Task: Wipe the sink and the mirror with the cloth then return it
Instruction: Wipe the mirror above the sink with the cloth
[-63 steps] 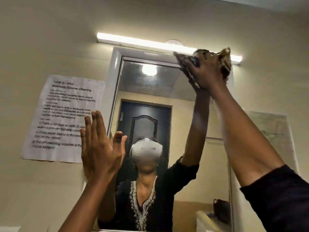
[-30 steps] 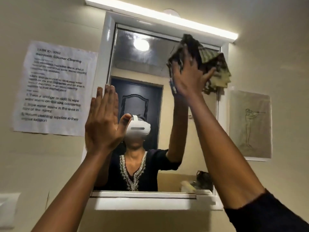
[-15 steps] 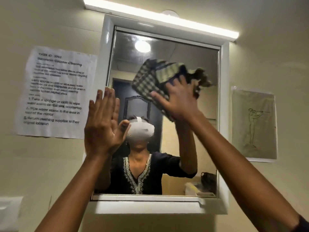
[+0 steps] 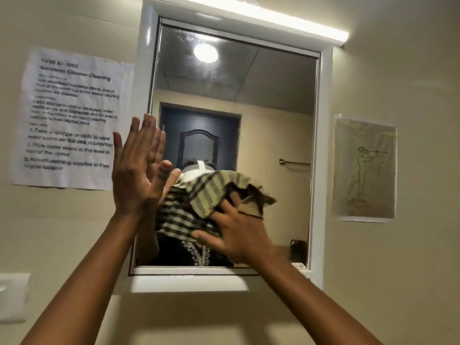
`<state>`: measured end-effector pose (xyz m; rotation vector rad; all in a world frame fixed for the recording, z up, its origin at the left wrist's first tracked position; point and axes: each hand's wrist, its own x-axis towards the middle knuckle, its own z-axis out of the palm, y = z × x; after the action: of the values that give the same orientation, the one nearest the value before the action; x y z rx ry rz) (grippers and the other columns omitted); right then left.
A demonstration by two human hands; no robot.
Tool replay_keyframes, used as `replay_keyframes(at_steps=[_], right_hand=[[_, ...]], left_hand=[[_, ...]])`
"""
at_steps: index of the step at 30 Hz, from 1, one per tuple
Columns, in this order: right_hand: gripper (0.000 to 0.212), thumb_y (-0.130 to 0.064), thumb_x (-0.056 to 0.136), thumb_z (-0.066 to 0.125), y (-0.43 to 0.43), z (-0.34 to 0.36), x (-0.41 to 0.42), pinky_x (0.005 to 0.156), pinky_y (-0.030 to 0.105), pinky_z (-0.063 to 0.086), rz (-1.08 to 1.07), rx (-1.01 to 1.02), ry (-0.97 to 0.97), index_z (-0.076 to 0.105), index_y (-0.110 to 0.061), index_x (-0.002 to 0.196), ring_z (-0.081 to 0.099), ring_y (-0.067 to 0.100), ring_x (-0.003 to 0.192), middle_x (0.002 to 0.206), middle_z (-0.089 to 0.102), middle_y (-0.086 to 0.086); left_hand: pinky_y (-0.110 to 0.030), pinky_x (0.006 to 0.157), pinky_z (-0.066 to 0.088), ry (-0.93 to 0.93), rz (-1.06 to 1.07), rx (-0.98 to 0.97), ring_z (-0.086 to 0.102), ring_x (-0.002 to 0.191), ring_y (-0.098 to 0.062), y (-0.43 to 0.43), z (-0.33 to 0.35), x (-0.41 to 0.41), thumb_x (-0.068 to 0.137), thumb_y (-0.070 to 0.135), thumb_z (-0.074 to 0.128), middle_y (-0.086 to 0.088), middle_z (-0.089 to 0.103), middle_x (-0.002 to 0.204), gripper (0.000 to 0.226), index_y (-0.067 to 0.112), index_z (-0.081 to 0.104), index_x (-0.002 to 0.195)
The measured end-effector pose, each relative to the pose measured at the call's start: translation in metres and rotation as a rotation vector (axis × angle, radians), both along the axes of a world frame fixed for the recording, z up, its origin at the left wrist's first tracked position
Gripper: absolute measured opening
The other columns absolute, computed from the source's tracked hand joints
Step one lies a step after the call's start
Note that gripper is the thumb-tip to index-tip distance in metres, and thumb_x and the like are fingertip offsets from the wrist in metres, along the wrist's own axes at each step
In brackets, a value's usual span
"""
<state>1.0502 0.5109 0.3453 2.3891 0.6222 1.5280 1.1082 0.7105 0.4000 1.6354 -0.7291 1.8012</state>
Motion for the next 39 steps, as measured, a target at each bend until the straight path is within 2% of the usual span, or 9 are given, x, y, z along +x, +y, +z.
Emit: replay_keyframes(at_steps=[5,11,15,18,20,24,29,34,39], right_hand=[[0.072,-0.074,0.080,0.031,-0.071,0.029,-0.019,0.107,0.037,0.016,-0.119,0.381,-0.065,0.059,-0.023,0.121,0.031,0.030,0.131,0.128,0.055,0.009],[0.064,-0.071,0.086,0.015,-0.053,0.080,-0.006,0.110,0.065,-0.012,-0.228,0.705,-0.213,-0.004,-0.049,0.143,0.018,0.041,0.141,0.149,0.037,0.011],[0.063,-0.071,0.086,0.023,0.012,0.038,-0.004,0.110,0.062,-0.015,-0.207,0.590,-0.071,0.005,-0.050,0.144,0.025,0.042,0.137,0.143,0.043,0.016],[0.051,-0.069,0.084,0.037,0.061,-0.024,-0.003,0.108,0.062,0.012,-0.182,0.339,0.005,0.059,-0.037,0.118,0.049,0.032,0.118,0.107,0.069,0.007],[0.045,-0.065,0.082,0.046,0.072,-0.057,-0.003,0.095,0.051,0.034,-0.138,0.314,0.021,0.069,-0.027,0.083,0.051,0.027,0.107,0.090,0.068,-0.002],[0.050,-0.066,0.084,0.042,0.052,-0.083,-0.012,0.086,0.044,0.025,-0.297,0.494,0.028,0.070,-0.026,0.074,0.059,0.025,0.095,0.079,0.069,-0.005],[0.071,-0.064,0.090,0.009,0.000,-0.089,-0.019,0.103,0.063,0.016,-0.531,1.002,-0.042,0.038,-0.025,0.142,0.059,0.046,0.097,0.105,0.067,0.024],[0.086,-0.065,0.085,0.006,-0.011,-0.075,-0.010,0.098,0.063,0.021,-0.578,1.165,0.061,0.067,-0.007,0.106,0.036,0.045,0.118,0.140,0.043,0.024],[0.097,-0.065,0.076,-0.017,-0.014,-0.066,-0.015,0.107,0.067,-0.001,-0.675,1.125,0.179,0.043,-0.020,0.136,0.029,0.037,0.136,0.157,0.014,0.012]], left_hand=[[-0.051,0.120,0.005,0.110,0.200,0.050,0.001,0.149,-0.013,0.012,0.001,0.048,0.089,0.039,0.054,0.007,0.006,0.161,0.074,0.021,0.016,0.151],[-0.028,0.121,0.001,-0.050,-0.053,0.020,0.019,0.147,-0.015,0.005,-0.002,0.009,0.090,0.031,0.044,-0.001,0.029,0.154,0.061,0.023,0.022,0.147],[-0.029,0.122,0.004,-0.042,-0.094,0.039,0.023,0.145,-0.016,0.004,-0.003,0.001,0.093,0.056,0.026,-0.002,0.031,0.152,0.065,0.019,0.027,0.146],[-0.029,0.122,0.006,-0.032,-0.196,0.022,0.025,0.144,-0.017,0.004,-0.001,-0.009,0.095,0.058,0.022,0.000,0.031,0.150,0.065,0.018,0.030,0.145],[-0.037,0.122,0.007,-0.012,-0.079,0.067,0.019,0.146,-0.015,0.006,-0.001,0.013,0.095,0.046,0.035,0.006,0.024,0.153,0.058,0.025,0.023,0.147],[-0.053,0.119,0.010,0.282,0.281,0.154,0.002,0.149,-0.020,0.020,0.008,0.095,0.082,0.055,0.054,0.000,0.008,0.162,0.086,0.021,0.015,0.151],[-0.039,0.122,0.009,0.034,0.069,0.046,0.010,0.147,-0.008,0.010,-0.001,0.037,0.090,0.039,0.043,0.010,0.019,0.156,0.065,0.019,0.024,0.149],[-0.029,0.121,0.010,0.003,-0.041,0.041,0.024,0.144,-0.014,0.004,-0.003,0.001,0.093,0.044,0.035,0.002,0.030,0.149,0.062,0.011,0.031,0.145],[-0.033,0.121,0.015,0.019,-0.067,0.081,0.026,0.144,-0.019,0.002,-0.004,-0.004,0.093,0.059,0.023,-0.003,0.033,0.151,0.071,0.012,0.032,0.145]])
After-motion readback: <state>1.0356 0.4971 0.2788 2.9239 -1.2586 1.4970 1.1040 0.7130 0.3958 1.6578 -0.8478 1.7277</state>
